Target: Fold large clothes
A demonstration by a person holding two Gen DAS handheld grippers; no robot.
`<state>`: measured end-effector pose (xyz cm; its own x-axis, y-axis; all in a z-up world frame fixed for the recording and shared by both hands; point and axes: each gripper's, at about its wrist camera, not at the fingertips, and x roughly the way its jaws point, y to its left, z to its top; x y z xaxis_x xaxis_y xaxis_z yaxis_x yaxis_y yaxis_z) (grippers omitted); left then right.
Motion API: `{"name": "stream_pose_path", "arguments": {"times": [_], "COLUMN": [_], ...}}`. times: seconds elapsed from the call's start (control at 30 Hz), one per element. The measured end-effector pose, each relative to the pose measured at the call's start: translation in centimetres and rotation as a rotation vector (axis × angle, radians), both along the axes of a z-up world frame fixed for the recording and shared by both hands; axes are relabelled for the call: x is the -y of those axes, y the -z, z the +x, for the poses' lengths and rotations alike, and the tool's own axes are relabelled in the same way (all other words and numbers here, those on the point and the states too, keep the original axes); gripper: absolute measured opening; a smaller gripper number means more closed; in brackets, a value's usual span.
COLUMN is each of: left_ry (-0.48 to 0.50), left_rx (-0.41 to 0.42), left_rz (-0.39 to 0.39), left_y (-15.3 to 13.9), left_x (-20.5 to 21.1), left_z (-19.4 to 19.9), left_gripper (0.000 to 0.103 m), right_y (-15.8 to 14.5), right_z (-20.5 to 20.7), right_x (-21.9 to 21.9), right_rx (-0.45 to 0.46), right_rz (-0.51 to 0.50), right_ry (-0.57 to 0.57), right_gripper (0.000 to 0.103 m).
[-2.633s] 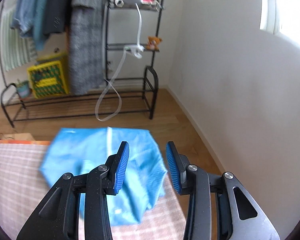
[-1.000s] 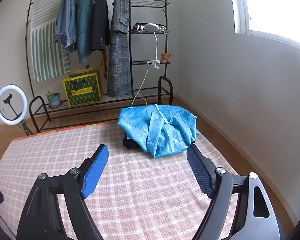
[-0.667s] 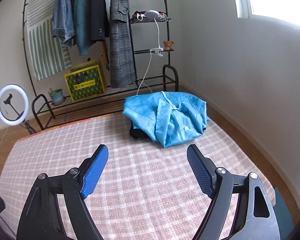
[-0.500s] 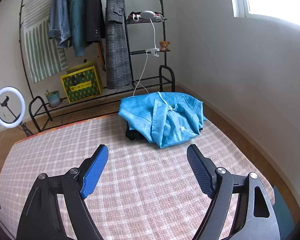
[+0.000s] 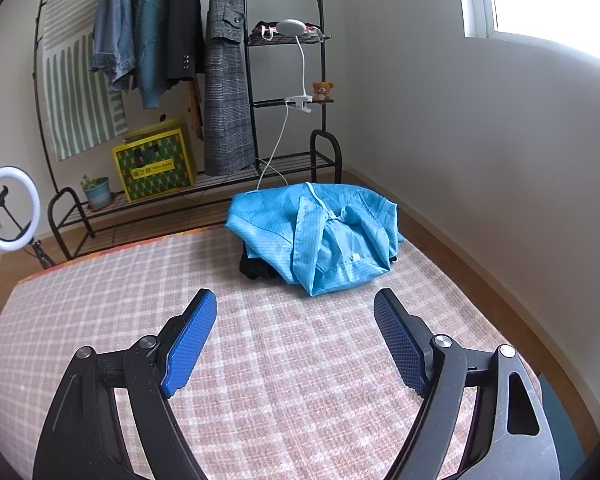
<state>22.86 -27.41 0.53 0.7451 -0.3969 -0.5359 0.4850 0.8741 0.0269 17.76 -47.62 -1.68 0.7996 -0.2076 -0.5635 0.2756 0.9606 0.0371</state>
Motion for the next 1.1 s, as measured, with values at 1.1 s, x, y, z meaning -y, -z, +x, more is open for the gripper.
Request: {"name": "stream_pose_path", "arguments": {"times": [1.1], "left_ry": [-0.005], "left_rx": [0.003], "left_rz": [-0.002], "left_y": [0.02], "left_x": [0.21], "left_z": [-0.06], "left_gripper": [0.103], "right_y": [0.22], "right_z": [0.68], "right_x": [-0.9], "right_rx": [-0.011], "right_rz": [-0.005], "right_ry": [-0.026], "right_gripper": [0.081]}}
